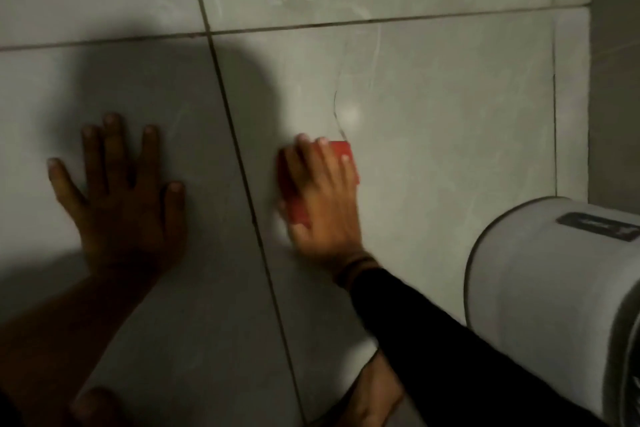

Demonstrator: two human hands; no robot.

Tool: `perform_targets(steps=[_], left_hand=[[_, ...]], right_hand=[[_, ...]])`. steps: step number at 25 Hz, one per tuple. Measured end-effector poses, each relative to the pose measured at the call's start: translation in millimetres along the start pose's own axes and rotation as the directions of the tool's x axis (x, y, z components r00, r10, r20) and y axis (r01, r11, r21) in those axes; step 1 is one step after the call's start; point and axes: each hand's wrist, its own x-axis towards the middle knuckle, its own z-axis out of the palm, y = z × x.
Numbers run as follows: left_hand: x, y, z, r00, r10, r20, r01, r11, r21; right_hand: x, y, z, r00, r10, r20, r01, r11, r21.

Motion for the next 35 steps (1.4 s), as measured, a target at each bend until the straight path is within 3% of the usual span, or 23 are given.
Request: perform_targets(steps=[2, 4, 6, 8, 11, 13, 14, 15, 17, 19, 21, 24, 26, 29, 31, 33, 35], left_hand=[[0, 1, 3, 1.0, 0.024, 0.002, -0.024, 1.0, 0.003], [2, 0, 4, 0.999, 0.033, -0.003, -0.033, 0.999, 0.032], [3, 0, 3, 0.999, 0.032, 0.013, -0.033, 0.998, 0.062], [4, 6, -5, 0.999, 0.01, 0.038, -0.013, 0.996, 0.085], [4, 18, -28, 0.993, -0.034, 0.116, 0.022, 0.995, 0.101], [9, 23, -44, 0.973, -0.05, 0.223, 0.014, 0.987, 0.16], [12, 29, -57, 0.951, -0.072, 0.302, 0.006, 0.977, 0.212], [14, 38, -70, 0.91, -0.109, 0.399, 0.01, 0.97, 0.243], [11, 78, -104, 0.801, -0.172, 0.573, 0.085, 0.981, 0.177], [-15, 145, -138, 0.67, -0.138, 0.729, 0.206, 0.979, -0.005], [-52, 220, -176, 0.554, -0.016, 0.832, 0.301, 0.936, -0.183], [-87, 321, -238, 0.46, 0.144, 0.876, 0.431, 0.826, -0.363], [-97, 382, -284, 0.388, 0.232, 0.892, 0.439, 0.805, -0.4], [-105, 469, -327, 0.266, 0.398, 0.878, 0.247, 0.853, -0.461], [-111, 529, -331, 0.212, 0.452, 0.866, 0.098, 0.872, -0.479], [-125, 588, -323, 0.226, 0.478, 0.848, -0.102, 0.878, -0.468], [-139, 634, -303, 0.286, 0.488, 0.825, -0.334, 0.858, -0.391]], right_hand=[[26, 52, -19, 0.969, 0.218, -0.12, -0.222, 0.975, -0.025], [100, 75, -35, 0.857, 0.455, -0.244, -0.462, 0.886, 0.029], [152, 54, -34, 0.88, 0.402, -0.251, -0.419, 0.908, -0.015], [138, 8, -11, 0.973, 0.154, -0.172, -0.17, 0.982, -0.082], [15, -39, 1, 0.979, -0.137, 0.15, 0.143, 0.989, -0.027], [-55, -26, -18, 0.947, -0.155, 0.282, 0.143, 0.988, 0.063], [-78, -13, -31, 0.962, -0.072, 0.263, 0.026, 0.984, 0.175], [-95, -1, -46, 0.963, 0.108, 0.246, -0.187, 0.926, 0.327], [-116, 14, -89, 0.826, 0.438, 0.356, -0.56, 0.556, 0.615], [-133, 6, -143, 0.695, 0.553, 0.46, -0.66, 0.236, 0.713], [-157, -9, -192, 0.596, 0.634, 0.493, -0.645, 0.013, 0.764], [-201, -20, -272, 0.423, 0.768, 0.481, -0.466, -0.271, 0.842], [-233, -9, -327, 0.271, 0.856, 0.441, -0.287, -0.365, 0.886], [-277, 33, -386, 0.078, 0.911, 0.404, -0.104, -0.396, 0.912], [-301, 68, -405, -0.036, 0.876, 0.481, 0.045, -0.479, 0.877], [-323, 106, -414, -0.071, 0.849, 0.524, 0.126, -0.514, 0.849], [-337, 144, -412, -0.075, 0.864, 0.497, 0.091, -0.491, 0.867]])
